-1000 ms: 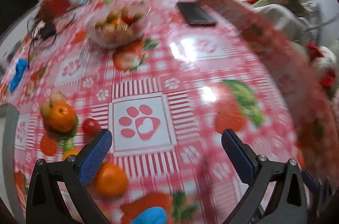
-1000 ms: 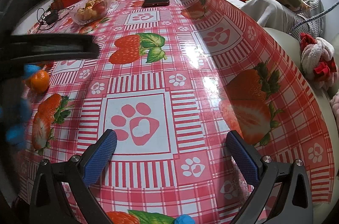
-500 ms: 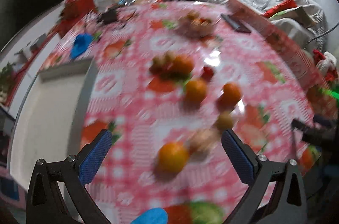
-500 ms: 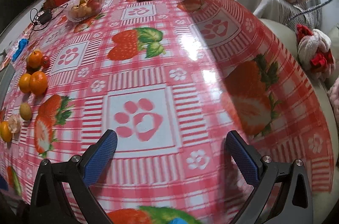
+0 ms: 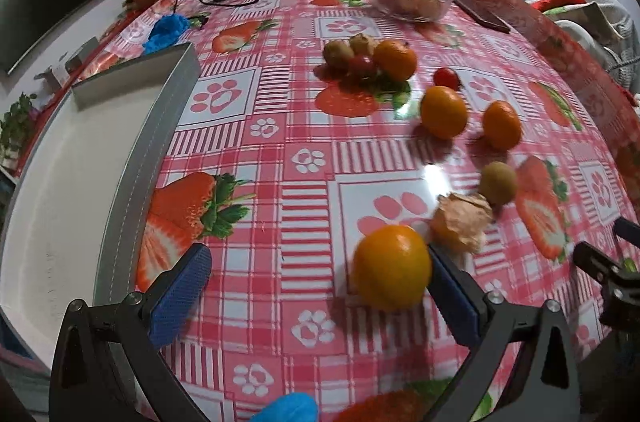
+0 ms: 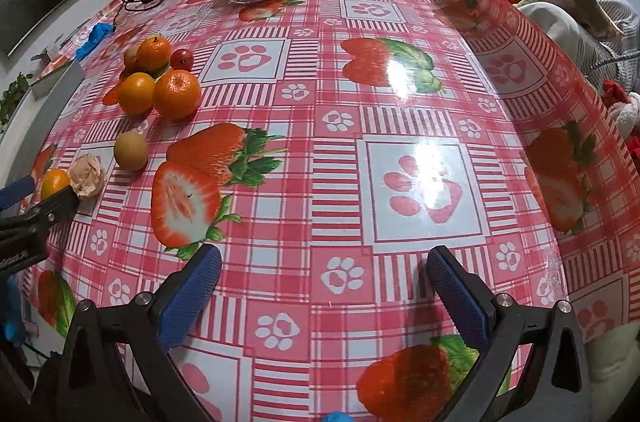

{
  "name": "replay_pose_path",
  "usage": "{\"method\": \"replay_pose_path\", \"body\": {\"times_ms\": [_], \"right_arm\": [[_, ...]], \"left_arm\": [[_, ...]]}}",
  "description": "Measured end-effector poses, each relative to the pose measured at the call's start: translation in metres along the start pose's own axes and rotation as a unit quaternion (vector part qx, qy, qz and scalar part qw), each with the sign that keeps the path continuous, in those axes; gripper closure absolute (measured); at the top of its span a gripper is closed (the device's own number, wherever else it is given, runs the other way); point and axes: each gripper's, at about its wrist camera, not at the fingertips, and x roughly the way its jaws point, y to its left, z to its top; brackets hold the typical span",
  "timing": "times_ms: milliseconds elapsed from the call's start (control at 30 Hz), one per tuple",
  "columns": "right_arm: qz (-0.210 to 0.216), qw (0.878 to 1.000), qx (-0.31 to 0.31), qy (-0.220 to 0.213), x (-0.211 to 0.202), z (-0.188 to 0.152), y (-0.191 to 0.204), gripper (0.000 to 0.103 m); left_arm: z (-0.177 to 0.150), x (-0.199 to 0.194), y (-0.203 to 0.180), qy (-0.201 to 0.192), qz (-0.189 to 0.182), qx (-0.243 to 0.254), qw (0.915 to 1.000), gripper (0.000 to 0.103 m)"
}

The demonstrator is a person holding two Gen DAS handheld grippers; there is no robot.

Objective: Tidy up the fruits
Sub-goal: 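Grasp the small yellow fruit with the right tool while the left tool approaches the large orange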

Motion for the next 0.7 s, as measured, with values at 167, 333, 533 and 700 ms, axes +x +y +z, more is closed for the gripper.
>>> {"method": "replay_pose_path", "body": {"times_ms": [167,333,533,700], "right_arm": [[0.011,1.000,-0.014,-0.001,0.002,0.003,0.016,0.000],[0.024,0.999,-0.034,-0.009,0.005,0.008,0.036,0.000],[0.039,0.998,-0.053,-0.008,0.010,0.018,0.051,0.000],[0.068,0.994,-0.083,-0.012,0.012,0.031,0.073,0.000]], "left_arm": [[0.004,0.009,0.004,-0.010,-0.018,-0.016,0.9997,0.000],[0.003,0.009,0.003,-0.013,-0.023,-0.010,0.9996,0.000],[0.007,0.010,0.004,0.000,-0.022,-0.005,0.9998,0.000],[0.006,0.006,0.003,0.006,-0.024,-0.003,0.9997,0.009]]}}
